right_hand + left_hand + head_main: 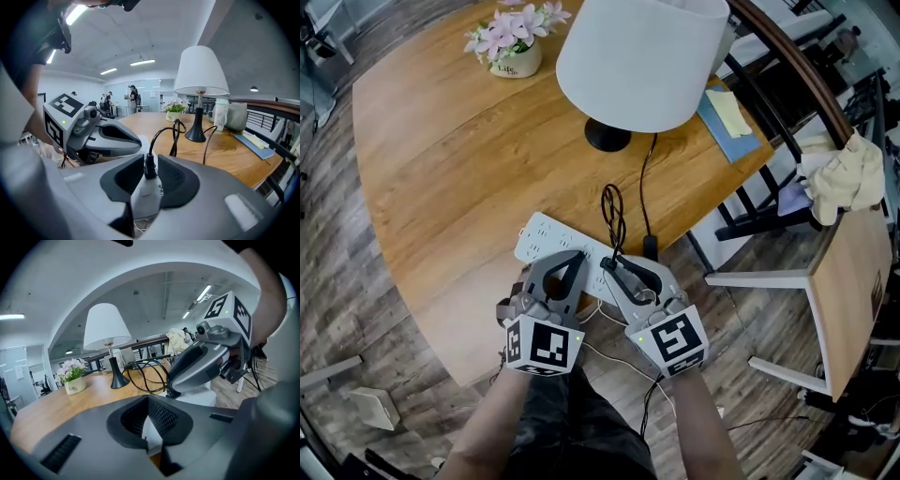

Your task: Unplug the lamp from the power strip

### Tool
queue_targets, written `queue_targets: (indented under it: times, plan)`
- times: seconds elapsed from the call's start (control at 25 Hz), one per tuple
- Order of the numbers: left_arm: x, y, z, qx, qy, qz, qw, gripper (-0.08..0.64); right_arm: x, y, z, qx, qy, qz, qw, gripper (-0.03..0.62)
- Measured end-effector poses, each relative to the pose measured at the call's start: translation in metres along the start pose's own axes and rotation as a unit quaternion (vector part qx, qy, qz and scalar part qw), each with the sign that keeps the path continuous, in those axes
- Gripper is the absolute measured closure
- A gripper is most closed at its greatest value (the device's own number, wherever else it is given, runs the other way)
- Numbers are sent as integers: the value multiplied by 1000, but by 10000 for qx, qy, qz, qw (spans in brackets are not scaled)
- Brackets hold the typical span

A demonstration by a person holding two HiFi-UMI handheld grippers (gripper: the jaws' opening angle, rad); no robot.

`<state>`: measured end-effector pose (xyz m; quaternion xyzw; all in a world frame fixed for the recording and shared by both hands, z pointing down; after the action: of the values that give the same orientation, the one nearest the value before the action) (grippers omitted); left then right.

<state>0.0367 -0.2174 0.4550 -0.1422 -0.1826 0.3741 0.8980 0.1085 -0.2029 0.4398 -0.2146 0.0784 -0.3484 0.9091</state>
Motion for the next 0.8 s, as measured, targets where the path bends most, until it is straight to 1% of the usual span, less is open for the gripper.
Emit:
queue_targets:
  times: [0.08,0.16,0.28,0.4,0.48,0.52,0.56,0.68,0.72,0.76,0.8]
  plan:
    - [-2,-2,-3,81,14,-70,9999,563,-1,-3,2,-104,106,-67,9999,505]
    - [-4,-5,-5,44,-24,-124,9999,563,-1,-6,4,-207,151,-98,9996,505]
    - [-4,-11,-3,-259,-243,-96,9993,563,-2,-11,10,-414,186,-106,9989,506]
    - [0,-18,0,-629,-587,22,9963,563,1,-11,10,-406,-59,-79,9991,505]
    - [2,-21,2,-790,-838,53,9933,563,2,-11,9,-417,-171,9,9990,508]
    - [3,-22,2,-830,-939,50,9921,563,1,-12,8,-440,-77,87,9990,509]
    - [4,-22,2,-844,-997,45,9914,563,-1,-12,8,-458,140,185,9987,508]
    - [4,-21,2,-845,-982,63,9915,565,-9,-10,9,-502,1051,487,9920,505]
    - [4,-21,1,-844,-973,67,9917,565,-10,-10,9,-494,1227,548,9897,505]
    - [4,-21,1,-839,-970,71,9917,565,-11,-9,9,-472,1261,568,9893,503]
    - [5,-21,1,-833,-974,76,9917,565,-10,-9,10,-425,1103,536,9915,503]
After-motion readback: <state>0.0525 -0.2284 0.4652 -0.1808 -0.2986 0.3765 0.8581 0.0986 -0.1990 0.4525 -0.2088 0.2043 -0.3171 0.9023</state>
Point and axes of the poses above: the fingertips, and each gripper's own axes: y backward along the fingers, x to its right, z out of its underside, the point moved 3 cm from there along y, backward along the fingers
